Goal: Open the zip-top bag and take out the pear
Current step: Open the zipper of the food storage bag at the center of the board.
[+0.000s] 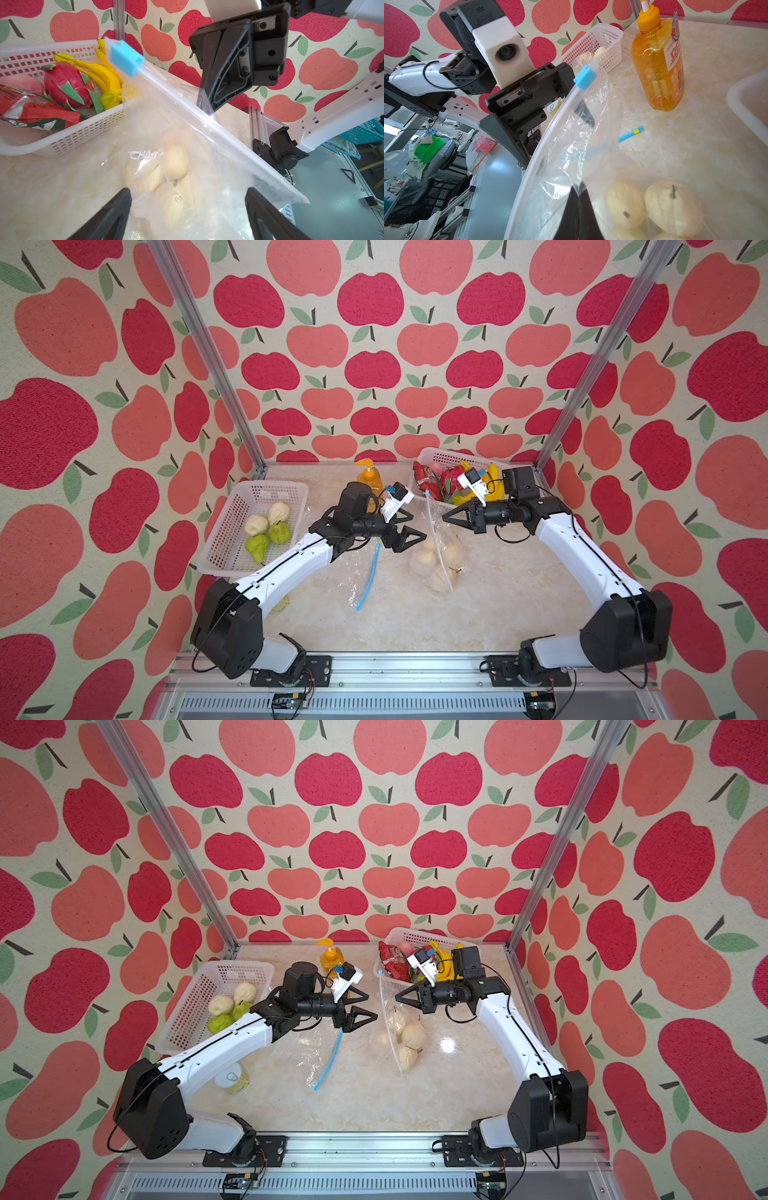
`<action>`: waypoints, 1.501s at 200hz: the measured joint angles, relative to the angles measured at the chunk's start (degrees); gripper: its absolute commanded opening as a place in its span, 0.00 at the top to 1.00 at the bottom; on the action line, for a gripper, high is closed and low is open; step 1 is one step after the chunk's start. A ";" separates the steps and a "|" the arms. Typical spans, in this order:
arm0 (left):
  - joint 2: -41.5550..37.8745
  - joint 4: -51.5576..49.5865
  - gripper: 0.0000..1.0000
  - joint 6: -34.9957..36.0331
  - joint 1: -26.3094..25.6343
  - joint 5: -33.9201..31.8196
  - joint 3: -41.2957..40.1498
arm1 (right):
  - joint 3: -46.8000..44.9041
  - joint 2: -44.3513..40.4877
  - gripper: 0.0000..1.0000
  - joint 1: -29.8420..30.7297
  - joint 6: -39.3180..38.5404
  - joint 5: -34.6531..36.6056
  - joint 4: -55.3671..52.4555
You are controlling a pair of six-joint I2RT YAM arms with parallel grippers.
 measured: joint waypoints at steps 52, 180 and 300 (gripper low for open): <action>1.16 4.04 0.19 2.56 -0.83 5.53 -0.33 | 0.02 0.00 1.00 0.20 0.00 -0.37 0.15; 4.74 4.57 1.00 4.55 -1.95 6.93 0.26 | 0.13 0.13 1.00 1.44 0.44 0.52 2.05; -1.05 -0.72 1.00 7.78 1.40 5.25 -1.31 | -0.57 -0.72 1.00 -2.69 0.72 4.00 2.12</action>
